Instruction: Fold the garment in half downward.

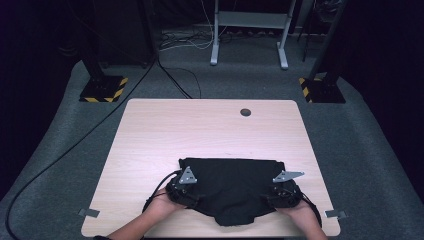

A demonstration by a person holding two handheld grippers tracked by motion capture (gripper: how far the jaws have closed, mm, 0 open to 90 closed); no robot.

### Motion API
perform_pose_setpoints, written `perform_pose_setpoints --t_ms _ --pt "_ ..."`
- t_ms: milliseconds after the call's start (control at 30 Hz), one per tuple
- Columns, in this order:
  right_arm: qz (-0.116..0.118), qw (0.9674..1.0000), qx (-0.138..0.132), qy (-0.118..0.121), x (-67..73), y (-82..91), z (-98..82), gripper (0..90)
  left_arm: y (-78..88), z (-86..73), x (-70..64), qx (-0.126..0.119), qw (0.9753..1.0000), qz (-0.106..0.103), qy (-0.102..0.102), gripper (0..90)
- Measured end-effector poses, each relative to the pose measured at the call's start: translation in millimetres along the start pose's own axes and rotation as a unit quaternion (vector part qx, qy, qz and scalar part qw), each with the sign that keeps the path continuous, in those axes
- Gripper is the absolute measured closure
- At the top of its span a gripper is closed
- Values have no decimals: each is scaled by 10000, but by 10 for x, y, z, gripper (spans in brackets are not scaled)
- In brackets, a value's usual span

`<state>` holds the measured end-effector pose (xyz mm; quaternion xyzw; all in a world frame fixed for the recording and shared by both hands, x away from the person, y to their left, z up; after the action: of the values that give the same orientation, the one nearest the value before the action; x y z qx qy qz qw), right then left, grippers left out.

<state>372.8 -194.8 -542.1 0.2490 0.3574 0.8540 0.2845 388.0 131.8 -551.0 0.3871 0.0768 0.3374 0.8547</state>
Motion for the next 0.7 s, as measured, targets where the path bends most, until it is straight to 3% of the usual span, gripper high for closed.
perform_pose_setpoints --t_ms 67,700 --pt "-120 9999 16 15 -21 10 -7 437 0 10 -36 27 10000 -4 -19 259" --pt "-210 9997 -75 -53 -39 7 -10 421 -9 16 -45 -40 10000 -55 48 258"
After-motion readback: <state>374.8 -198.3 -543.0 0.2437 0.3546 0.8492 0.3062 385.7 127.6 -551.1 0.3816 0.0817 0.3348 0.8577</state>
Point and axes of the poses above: each handheld gripper's, and its own axes: y roughly backward along the jaws, z roughly out of its top, x roughly to its left, the point moved 4 cm from there along -y, roughly forward along the jaws, and after that the axes turned 11 degrees about z, right-handed, at the moved point
